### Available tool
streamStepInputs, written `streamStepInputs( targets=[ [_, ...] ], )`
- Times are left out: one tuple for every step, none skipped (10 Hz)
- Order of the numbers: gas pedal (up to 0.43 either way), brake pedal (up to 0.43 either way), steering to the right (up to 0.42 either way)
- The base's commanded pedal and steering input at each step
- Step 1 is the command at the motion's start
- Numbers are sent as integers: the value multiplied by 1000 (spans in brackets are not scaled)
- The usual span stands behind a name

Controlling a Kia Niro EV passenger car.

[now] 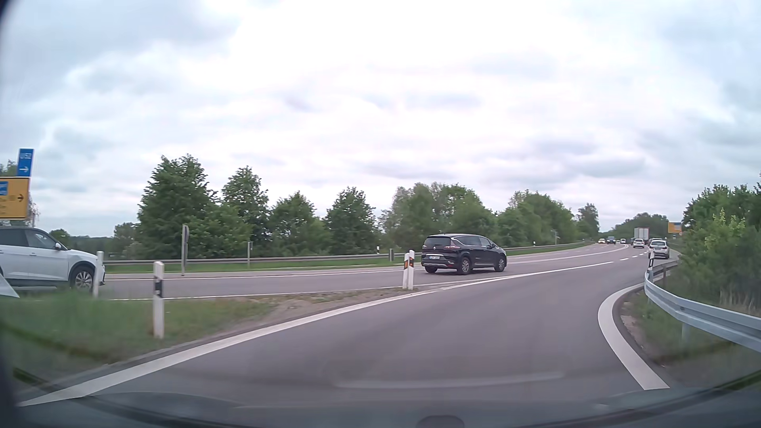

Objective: Follow the waypoints while adhering to traffic rules and regulations

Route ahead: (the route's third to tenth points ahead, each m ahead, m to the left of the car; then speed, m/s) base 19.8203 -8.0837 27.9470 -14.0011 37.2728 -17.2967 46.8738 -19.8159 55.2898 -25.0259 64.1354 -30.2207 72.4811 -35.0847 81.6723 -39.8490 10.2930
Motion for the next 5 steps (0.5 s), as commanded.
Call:
streamStepInputs(
  targets=[
    [98, 0, 179],
    [87, 0, 178],
    [87, 0, 177],
    [87, 0, 175],
    [87, 0, 173]
  ],
)
